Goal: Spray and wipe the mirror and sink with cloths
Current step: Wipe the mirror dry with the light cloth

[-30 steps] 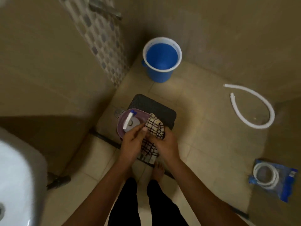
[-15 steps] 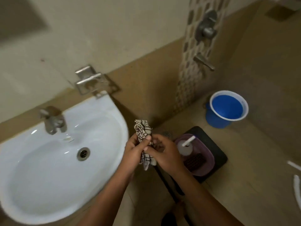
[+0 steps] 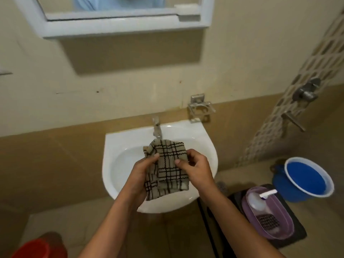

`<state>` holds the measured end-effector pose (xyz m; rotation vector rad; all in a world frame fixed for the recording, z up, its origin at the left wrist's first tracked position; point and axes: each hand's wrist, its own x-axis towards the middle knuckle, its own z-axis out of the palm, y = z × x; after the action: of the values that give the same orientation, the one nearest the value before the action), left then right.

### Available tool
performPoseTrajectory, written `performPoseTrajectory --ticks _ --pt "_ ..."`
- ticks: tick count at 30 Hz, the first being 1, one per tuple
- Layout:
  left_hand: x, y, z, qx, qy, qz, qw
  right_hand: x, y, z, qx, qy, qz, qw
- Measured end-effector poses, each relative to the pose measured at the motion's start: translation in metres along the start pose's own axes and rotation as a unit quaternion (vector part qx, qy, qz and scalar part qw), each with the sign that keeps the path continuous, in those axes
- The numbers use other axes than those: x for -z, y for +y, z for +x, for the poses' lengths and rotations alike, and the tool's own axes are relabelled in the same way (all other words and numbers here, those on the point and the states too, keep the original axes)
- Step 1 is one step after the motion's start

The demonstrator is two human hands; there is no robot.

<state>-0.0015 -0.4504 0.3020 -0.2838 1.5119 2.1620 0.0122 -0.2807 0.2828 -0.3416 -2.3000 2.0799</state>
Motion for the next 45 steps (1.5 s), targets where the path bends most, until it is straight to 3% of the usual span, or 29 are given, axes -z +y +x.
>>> performPoseTrajectory --ticks 9,11,13,15,19,25,29,33,36,39,42,45 --pt "0.041 0.05 -0.027 -0.11 -0.011 0.027 0.993 -0.037 -0.051 -0.002 0.009 -0.072 0.098 0.993" --pt "0.038 0.056 -0.028 -0.125 -0.002 0.033 0.992 -0.038 -0.052 0.001 0.061 -0.006 0.009 0.998" --pt "0.033 0.06 -0.026 -0.145 0.024 0.042 0.988 -0.04 -0.053 0.002 0.14 0.099 -0.125 0.977" --pt "0.026 0.062 -0.023 -0.158 0.04 0.053 0.985 -0.044 -0.055 0.0 0.18 0.107 -0.151 0.966" --pt "0.006 0.067 -0.013 -0.158 0.01 0.094 0.983 -0.052 -0.051 0.01 0.102 0.008 -0.106 0.989" --pt "-0.012 0.074 0.0 -0.128 -0.006 0.131 0.983 -0.033 -0.048 0.042 0.03 -0.025 -0.034 0.999" --pt "-0.013 0.072 0.007 -0.121 0.031 0.103 0.987 -0.02 -0.047 0.064 -0.064 -0.009 0.053 0.996" --pt "-0.005 0.076 0.007 -0.115 0.105 0.042 0.987 -0.003 -0.047 0.068 -0.159 -0.033 0.213 0.964" --pt "0.004 0.081 0.004 -0.106 0.133 0.047 0.984 0.003 -0.044 0.064 -0.175 -0.094 0.27 0.942" --pt "0.01 0.085 0.002 -0.093 0.131 0.075 0.984 0.001 -0.044 0.064 -0.186 -0.143 0.243 0.941" --pt "0.02 0.091 -0.001 -0.083 0.122 0.102 0.984 -0.006 -0.042 0.067 -0.191 -0.108 0.224 0.95" --pt "0.034 0.101 -0.003 -0.075 0.122 0.056 0.988 -0.009 -0.04 0.063 -0.132 -0.1 0.208 0.964"
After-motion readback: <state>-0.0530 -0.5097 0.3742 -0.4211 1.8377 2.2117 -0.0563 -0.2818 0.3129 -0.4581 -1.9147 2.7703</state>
